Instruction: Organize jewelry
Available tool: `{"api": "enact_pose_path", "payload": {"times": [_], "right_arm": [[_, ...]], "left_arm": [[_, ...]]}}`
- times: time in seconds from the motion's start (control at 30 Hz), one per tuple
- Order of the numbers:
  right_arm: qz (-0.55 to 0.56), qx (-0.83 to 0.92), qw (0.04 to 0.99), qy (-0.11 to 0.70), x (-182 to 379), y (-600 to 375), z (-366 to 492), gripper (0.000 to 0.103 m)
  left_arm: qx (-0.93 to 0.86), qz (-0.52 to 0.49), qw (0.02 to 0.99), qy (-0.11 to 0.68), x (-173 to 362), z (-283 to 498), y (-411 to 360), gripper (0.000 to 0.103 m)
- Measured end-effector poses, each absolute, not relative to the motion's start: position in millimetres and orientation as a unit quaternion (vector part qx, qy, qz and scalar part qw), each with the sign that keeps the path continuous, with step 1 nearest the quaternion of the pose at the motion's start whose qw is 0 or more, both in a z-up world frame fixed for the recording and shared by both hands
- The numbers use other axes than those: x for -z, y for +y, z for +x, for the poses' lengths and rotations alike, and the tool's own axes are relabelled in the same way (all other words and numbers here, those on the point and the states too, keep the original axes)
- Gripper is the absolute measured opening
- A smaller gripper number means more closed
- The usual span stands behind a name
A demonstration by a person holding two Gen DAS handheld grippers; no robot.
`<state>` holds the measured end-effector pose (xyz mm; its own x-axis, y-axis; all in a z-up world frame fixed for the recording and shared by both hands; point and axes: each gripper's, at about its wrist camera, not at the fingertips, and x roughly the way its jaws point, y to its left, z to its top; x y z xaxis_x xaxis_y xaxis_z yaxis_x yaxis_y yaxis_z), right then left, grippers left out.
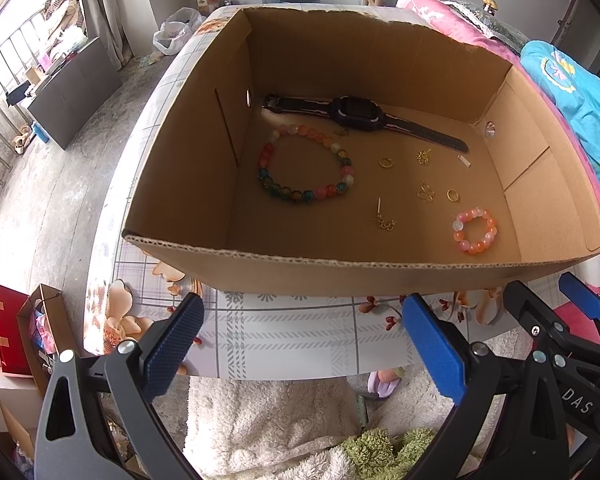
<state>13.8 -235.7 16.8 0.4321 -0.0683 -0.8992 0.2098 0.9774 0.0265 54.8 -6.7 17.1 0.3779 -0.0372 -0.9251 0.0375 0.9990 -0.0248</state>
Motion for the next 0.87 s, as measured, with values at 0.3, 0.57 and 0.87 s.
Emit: {"api": "enact_pose_path", "payload": {"times": [0.3,0.57,0.87], "right_arm": [[0.069,0.081,0.843,0.527,-14.6,-237.2,12.5,0.095],[0.069,0.081,0.843,0.528,-14.2,-238.1,12.9,0.095],[0.070,0.078,0.843,0.527,-15.3,-241.3,13.4,0.095]], "left_arm": [[0.022,0.002,0.830,0.557,-16.8,54.4,-7.2,0.097],[0.022,0.003,0.831,0.557,-16.9,54.4,-7.5,0.097],[0.022,0.004,0.831,0.557,-18.5,56.5,-7.5,0.097]]}}
